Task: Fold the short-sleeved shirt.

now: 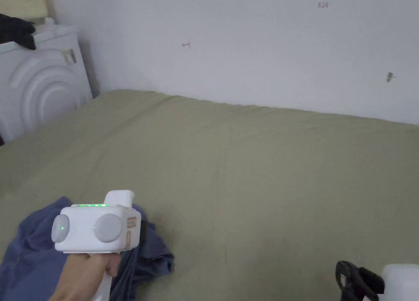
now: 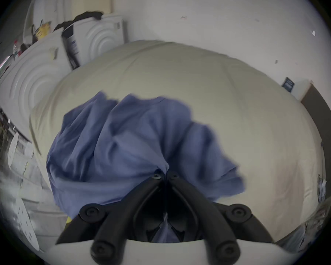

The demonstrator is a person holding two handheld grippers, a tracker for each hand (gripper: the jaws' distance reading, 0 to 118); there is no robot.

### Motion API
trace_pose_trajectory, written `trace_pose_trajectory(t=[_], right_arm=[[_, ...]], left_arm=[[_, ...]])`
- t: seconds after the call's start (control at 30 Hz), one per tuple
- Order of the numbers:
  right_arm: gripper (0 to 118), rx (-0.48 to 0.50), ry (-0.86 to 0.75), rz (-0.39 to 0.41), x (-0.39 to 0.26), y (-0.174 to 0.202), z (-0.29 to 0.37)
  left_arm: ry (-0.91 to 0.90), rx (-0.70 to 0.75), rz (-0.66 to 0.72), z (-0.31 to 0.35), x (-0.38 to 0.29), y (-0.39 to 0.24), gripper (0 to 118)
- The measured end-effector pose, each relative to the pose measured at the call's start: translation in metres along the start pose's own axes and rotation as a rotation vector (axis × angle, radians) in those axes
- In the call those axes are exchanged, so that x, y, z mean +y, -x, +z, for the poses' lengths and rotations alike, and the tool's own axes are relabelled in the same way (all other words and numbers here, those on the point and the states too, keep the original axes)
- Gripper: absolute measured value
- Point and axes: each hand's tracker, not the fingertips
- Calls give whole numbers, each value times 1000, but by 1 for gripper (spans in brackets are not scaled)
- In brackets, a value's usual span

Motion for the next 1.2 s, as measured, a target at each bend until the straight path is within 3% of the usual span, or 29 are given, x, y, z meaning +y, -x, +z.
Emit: trace_pose_trajectory(t=[0.4,0.7,1.03,1.07,1.13,1.2], right_arm=[[1,-235,-10,-75,-5,-92,58],[1,-333,2,-128,-18,-134,80],[1,-337,76,-201,-45,-152,64],[1,-336,81,-199,-45,-151,63],[1,-336,85,-200,-44,-153,60],[1,-338,82,-200,-40,-152,59]], left_arm=[[-97,-414,-282,14,66,-306,0],[-33,-666,-443,14,45,-454,0],[174,-400,-498,-96,-28,-450,2],[184,-402,-490,-100,-30,-446,20],[179,-403,-483,-100,-31,-438,118],[133,-325,-459,-96,-29,-424,111]])
